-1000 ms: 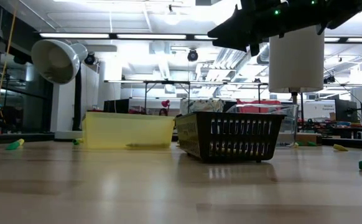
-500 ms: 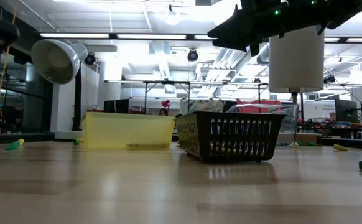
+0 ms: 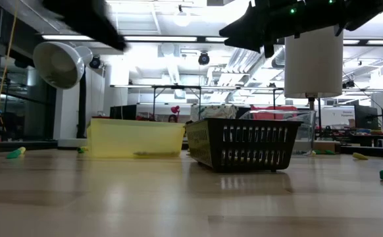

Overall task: Sort crayons
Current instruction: Adjust the yellow bin

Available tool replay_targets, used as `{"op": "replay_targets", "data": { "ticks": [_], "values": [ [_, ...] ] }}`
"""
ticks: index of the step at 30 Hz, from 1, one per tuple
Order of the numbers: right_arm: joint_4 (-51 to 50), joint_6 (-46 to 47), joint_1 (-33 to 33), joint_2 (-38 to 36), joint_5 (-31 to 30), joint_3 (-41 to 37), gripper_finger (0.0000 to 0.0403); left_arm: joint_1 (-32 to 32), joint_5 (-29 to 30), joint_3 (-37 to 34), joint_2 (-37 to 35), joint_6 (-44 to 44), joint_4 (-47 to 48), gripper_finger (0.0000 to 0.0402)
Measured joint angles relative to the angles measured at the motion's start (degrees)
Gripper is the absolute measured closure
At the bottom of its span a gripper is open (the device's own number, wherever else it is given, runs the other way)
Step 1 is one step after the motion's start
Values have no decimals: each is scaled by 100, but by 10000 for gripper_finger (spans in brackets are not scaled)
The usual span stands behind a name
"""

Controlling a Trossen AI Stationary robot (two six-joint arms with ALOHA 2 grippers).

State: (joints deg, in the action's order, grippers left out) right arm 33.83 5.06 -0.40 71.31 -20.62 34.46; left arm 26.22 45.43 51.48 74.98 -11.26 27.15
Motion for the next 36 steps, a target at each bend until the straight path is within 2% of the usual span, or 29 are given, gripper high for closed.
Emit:
{"op": "replay_targets", "data": {
  "ticks": [5,8,10,13,15,18,22,29,36],
  "values": [
    [7,-100,0,0,0,-1,224,-2277,-726,-2,72,200,-746,317],
    [-2,-107,0,0,0,0,224,-3618,-1008,-2,184,384,-1004,356],
    [-9,-126,0,0,0,0,224,-4416,-1421,-4,281,320,-1149,387],
    [-12,-240,0,0,0,0,224,-5386,-2316,-2,528,-68,-1264,394],
    [-14,-250,0,0,0,-1,224,-5828,-2672,-2,801,-206,-1398,399],
    [-7,-252,0,0,0,0,224,-6201,-3015,62,1266,-354,-1382,400],
    [55,-311,1,0,-2,0,224,-6238,-3152,416,1891,-362,-1365,401],
    [69,-359,0,0,0,0,224,-6170,-2875,1320,2710,-210,-828,401],
    [-62,-250,7,0,2,0,224,-6190,-2778,1949,3081,-147,-547,401]
  ]
}}
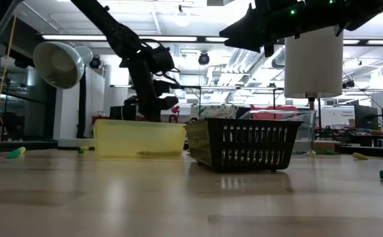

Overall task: Sort crayons
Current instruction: Adjust the yellow bin

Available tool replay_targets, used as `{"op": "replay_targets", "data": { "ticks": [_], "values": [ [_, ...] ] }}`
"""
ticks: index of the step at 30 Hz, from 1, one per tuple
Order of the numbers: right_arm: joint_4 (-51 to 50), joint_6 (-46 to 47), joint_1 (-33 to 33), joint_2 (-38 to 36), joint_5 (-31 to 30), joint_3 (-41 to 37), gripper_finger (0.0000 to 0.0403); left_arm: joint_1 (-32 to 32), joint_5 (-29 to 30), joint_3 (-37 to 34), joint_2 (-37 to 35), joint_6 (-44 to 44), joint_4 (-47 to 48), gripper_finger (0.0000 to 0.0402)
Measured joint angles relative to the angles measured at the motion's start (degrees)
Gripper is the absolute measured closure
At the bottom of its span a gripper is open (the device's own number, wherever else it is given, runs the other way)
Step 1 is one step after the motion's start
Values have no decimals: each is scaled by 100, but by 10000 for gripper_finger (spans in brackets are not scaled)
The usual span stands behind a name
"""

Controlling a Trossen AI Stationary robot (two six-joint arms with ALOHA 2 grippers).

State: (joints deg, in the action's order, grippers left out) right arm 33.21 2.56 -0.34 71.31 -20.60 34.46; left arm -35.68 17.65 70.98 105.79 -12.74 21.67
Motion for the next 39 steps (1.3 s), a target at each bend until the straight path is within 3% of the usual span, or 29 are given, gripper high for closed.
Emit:
{"op": "replay_targets", "data": {
  "ticks": [9,18,23,32,39],
  "values": [
    [1,3,0,0,1,0,224,135,-460,217,78,563,-434,401],
    [-83,12,0,0,2,0,224,384,1051,322,-380,466,1259,401],
    [-63,21,0,0,1,0,224,324,464,300,-157,199,1308,401],
    [4,5,0,0,2,0,224,71,349,293,338,88,1009,401],
    [28,3,0,0,2,0,224,-153,344,304,510,162,175,401]
  ]
}}
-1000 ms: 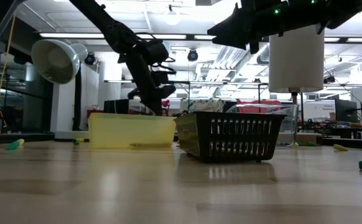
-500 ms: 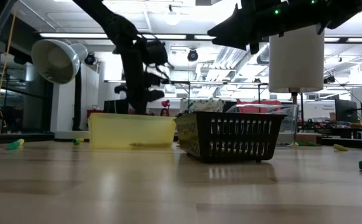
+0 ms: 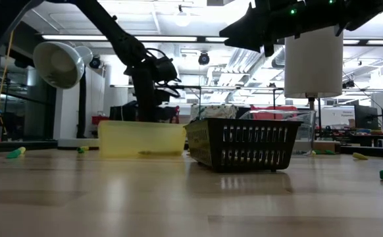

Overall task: Sort crayons
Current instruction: Adjust the yellow bin

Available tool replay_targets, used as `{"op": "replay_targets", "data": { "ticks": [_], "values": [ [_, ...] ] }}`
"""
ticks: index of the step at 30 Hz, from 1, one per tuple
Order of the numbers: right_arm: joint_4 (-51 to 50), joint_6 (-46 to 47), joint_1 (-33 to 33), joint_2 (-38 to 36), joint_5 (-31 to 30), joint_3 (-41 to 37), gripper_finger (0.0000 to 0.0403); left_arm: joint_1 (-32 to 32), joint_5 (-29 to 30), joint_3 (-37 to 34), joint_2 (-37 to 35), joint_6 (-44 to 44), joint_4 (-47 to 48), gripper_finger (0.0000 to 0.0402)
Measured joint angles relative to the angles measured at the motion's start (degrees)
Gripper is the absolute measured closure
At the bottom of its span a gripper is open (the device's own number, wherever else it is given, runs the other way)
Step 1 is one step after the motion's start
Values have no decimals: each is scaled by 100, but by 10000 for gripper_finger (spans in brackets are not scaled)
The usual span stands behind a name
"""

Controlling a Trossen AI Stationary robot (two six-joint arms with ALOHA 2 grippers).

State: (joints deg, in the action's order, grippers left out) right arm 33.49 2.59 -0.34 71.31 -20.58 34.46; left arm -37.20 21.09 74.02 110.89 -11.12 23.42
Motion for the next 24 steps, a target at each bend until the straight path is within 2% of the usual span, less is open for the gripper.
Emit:
{"op": "replay_targets", "data": {
  "ticks": [7,11,14,17,24],
  "values": [
    [9,-1,0,0,0,0,224,-89,-470,1,178,363,-1039,401],
    [-5,-2,0,0,0,0,224,-9,-1013,7,381,381,-1661,401],
    [-46,-4,-2,0,0,0,224,80,-1331,-2,428,569,-1642,401],
    [-111,-24,-4,0,-2,0,224,186,-1367,-5,284,880,-1166,401],
    [-168,-7,-4,0,-2,-1,224,550,-1348,-9,-702,732,321,401]
  ]
}}
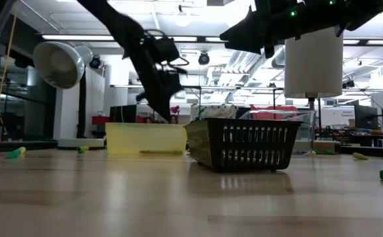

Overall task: Sort crayons
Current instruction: Adjust the yellow bin

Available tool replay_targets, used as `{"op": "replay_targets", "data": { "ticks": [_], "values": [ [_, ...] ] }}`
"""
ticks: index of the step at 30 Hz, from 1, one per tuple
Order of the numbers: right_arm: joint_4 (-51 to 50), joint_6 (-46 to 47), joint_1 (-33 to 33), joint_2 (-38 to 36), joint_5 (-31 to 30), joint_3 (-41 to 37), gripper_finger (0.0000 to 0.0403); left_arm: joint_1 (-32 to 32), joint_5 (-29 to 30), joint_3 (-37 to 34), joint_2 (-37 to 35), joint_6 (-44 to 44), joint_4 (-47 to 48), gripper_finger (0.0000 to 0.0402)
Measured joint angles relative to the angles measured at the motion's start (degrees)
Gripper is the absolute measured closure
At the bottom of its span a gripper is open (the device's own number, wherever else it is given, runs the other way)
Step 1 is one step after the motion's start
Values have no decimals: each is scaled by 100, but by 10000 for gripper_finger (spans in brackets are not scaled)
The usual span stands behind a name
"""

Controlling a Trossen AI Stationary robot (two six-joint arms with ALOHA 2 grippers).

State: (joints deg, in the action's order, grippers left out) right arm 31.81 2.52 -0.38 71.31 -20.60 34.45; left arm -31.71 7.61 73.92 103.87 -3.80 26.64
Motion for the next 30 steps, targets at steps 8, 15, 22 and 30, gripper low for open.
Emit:
{"op": "replay_targets", "data": {
  "ticks": [8,15,22,30],
  "values": [
    [-247,298,13,-1,31,-1,224,1339,898,-13,-249,-462,1315,401],
    [-376,408,13,-1,237,0,224,2395,2430,-71,-209,-989,2043,401],
    [-379,499,15,-1,326,0,224,2522,2549,-1557,-826,-1796,1912,401],
    [-117,348,-31,-2,284,1,224,2370,2472,-2378,-1814,-1821,1367,401]
  ]
}}
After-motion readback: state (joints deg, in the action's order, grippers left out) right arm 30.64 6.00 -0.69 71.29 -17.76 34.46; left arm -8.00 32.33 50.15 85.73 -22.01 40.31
